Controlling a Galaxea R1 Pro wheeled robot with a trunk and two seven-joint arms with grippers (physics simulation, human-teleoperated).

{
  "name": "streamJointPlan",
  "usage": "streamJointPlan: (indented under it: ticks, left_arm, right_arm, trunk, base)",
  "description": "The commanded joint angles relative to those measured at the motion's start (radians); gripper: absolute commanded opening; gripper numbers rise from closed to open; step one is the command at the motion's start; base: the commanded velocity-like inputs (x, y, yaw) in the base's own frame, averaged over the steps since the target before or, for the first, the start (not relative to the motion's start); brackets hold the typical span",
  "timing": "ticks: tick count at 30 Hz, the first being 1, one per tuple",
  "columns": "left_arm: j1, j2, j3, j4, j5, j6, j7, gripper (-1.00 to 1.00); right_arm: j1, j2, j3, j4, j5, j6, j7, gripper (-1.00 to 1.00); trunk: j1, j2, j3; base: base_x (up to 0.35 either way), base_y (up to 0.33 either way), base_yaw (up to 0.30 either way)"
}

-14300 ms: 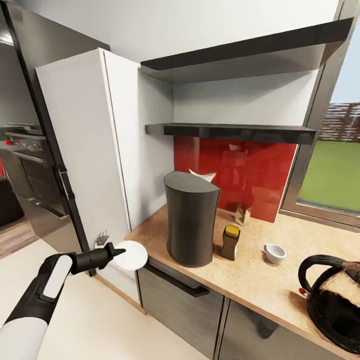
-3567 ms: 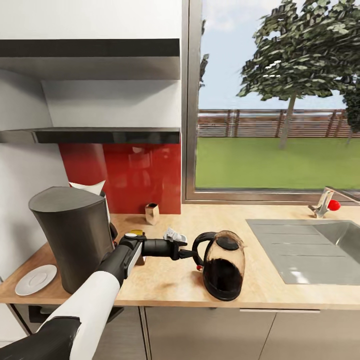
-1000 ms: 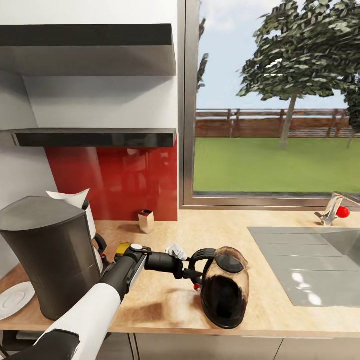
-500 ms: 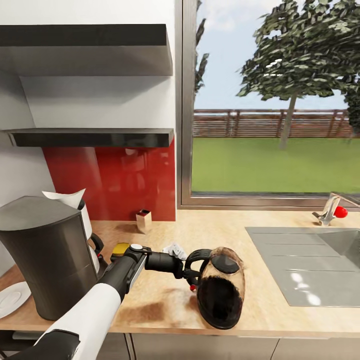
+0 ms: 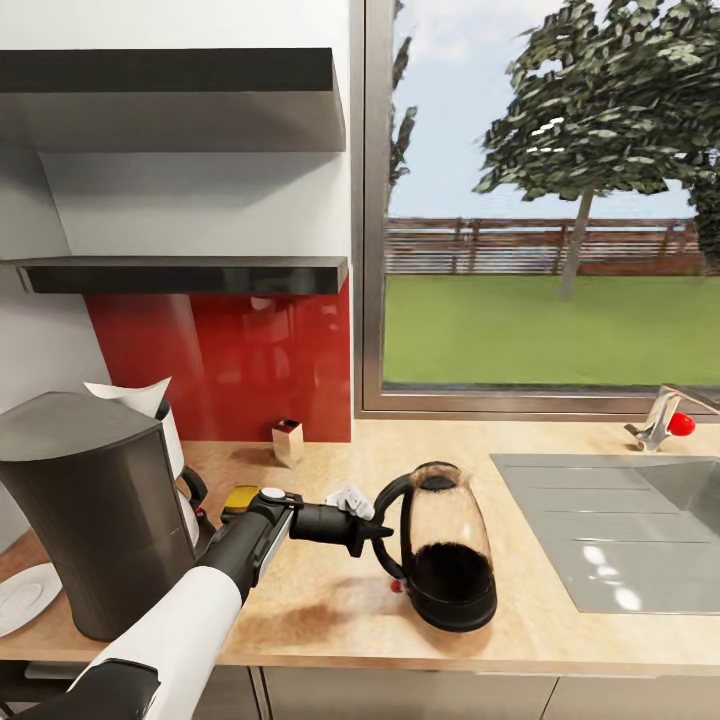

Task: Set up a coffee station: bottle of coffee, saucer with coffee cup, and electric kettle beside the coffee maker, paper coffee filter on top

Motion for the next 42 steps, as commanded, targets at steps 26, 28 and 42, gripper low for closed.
streamJointPlan:
  ticks: [26, 28, 42]
  left_arm:
    - [-0.001, -0.003, -0.011, -0.215, -0.01, 0.182, 0.004, -1.0]
    - [0.007, 0.001, -0.014, -0.222, -0.014, 0.186, 0.007, -1.0]
    - [0.026, 0.005, -0.015, -0.224, -0.038, 0.187, 0.06, -1.0]
  right_arm:
    - [0.0, 0.001, -0.008, -0.003, 0.01, -0.006, 0.003, 1.0]
    - [0.0, 0.001, -0.008, -0.002, 0.009, -0.006, 0.003, 1.0]
    - [-0.001, 0.003, -0.007, -0.006, 0.008, -0.006, 0.003, 1.0]
  trunk:
    - [0.0, -0.001, 0.0]
    - [0.0, -0.001, 0.0]
    - [0.0, -0.001, 0.0]
  base:
    - [0.0, 0.0, 0.0]
    - [0.0, 0.0, 0.044]
    - [-0.002, -0.001, 0.256]
